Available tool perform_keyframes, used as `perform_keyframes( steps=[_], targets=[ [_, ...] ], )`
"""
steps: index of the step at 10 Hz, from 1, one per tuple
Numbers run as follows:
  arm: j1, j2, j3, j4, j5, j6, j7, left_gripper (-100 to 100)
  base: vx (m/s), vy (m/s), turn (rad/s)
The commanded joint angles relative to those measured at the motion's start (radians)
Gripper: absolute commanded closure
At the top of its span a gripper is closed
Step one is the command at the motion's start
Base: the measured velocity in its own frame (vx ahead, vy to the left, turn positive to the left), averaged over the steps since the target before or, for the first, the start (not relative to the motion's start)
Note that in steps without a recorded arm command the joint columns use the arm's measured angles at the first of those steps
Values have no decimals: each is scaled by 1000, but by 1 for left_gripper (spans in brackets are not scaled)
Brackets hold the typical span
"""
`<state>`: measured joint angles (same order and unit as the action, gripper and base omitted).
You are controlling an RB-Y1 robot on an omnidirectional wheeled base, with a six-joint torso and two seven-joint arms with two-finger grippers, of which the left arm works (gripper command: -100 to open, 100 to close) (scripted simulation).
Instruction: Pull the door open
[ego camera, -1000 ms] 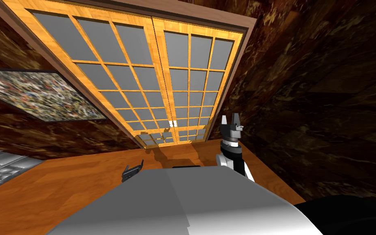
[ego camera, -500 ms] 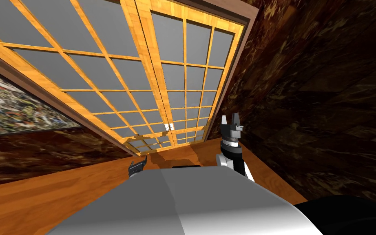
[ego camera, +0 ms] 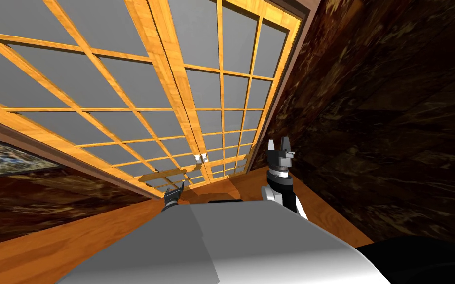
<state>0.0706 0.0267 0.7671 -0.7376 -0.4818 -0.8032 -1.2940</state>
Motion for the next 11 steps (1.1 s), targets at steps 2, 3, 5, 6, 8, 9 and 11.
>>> perform_keyframes(
  steps=[2,3,5,6,8,9,11],
  targets=[
    [-45,-22,-15,-7,-3,3,-4,-100,169,32,-119],
    [-58,-30,-20,-9,-4,2,-5,-100,178,39,-115],
    [-86,-44,-32,-14,-6,0,-6,-100,174,56,-94],
    [-86,-44,-32,-14,-6,0,-6,-100,130,29,-42],
    [-108,-54,-42,-18,-9,-2,-7,-100,141,30,-73],
    [-130,-64,-52,-23,-11,-5,-8,-100,148,8,-85],
    [-130,-64,-52,-23,-11,-5,-8,-100,82,10,-32]
  ],
)
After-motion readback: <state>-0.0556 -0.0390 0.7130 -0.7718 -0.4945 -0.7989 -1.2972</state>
